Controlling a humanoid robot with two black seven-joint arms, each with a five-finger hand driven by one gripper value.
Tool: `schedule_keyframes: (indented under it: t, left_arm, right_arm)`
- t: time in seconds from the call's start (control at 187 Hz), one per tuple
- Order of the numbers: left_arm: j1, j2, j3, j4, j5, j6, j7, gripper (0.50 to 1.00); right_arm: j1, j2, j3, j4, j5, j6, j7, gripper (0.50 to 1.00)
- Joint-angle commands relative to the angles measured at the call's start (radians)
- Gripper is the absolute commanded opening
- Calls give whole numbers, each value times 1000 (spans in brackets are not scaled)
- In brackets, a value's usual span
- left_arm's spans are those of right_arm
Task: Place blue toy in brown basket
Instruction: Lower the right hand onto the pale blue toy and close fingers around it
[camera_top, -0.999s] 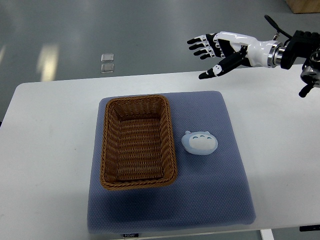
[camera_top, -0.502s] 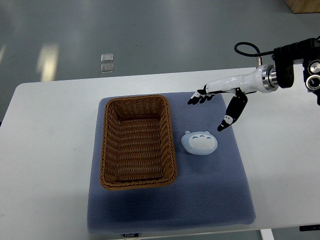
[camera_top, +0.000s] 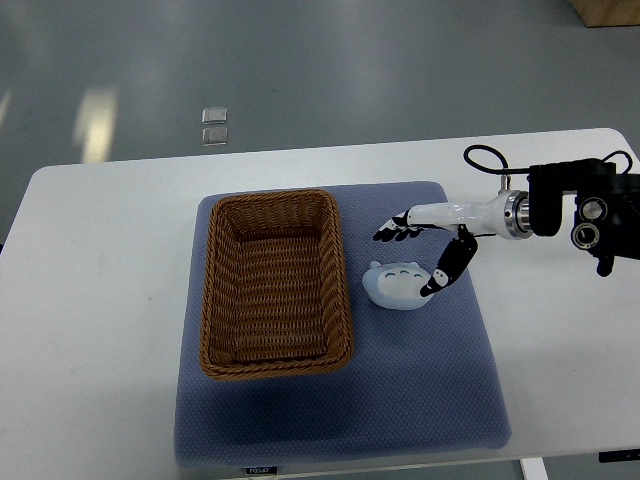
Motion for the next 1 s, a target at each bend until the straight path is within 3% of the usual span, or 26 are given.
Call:
schedule_keyframes:
  t: [0.0, 0.572, 0.727, 0.748, 0.791, 0.823, 0.887, 0.994]
  left_arm:
    - [0, 0, 1, 0, 0, 0, 0, 1000]
    - [0, 0, 1, -2, 0, 2, 0, 1000]
    - [0, 0, 1, 0, 1, 2, 0, 1000]
    - [0, 0, 1, 0, 0, 2, 0, 1000]
    - [0, 0, 1, -2, 0, 2, -1, 1000]
    - [0, 0, 1, 0, 0, 2, 0, 1000]
    - [0, 0, -1, 0, 0, 2, 0, 1000]
    - [0, 0, 1, 0, 0, 2, 0, 1000]
  right_arm:
    - [-20, 12, 4, -10, -4, -7, 1, 907]
    - [-126, 94, 4, -80, -47, -107, 4, 885]
    - [-147, 108, 4, -97, -62, -113, 6, 754]
    - [-149, 108, 4, -99, -67, -119, 6, 719]
    - [-157, 111, 4, -108, -82, -139, 12, 595]
    - [-158, 112, 4, -114, -93, -148, 12, 554]
    - [-158, 112, 4, -123, -104, -151, 14, 507]
    - [-138, 92, 9, -120, -93, -147, 15, 500]
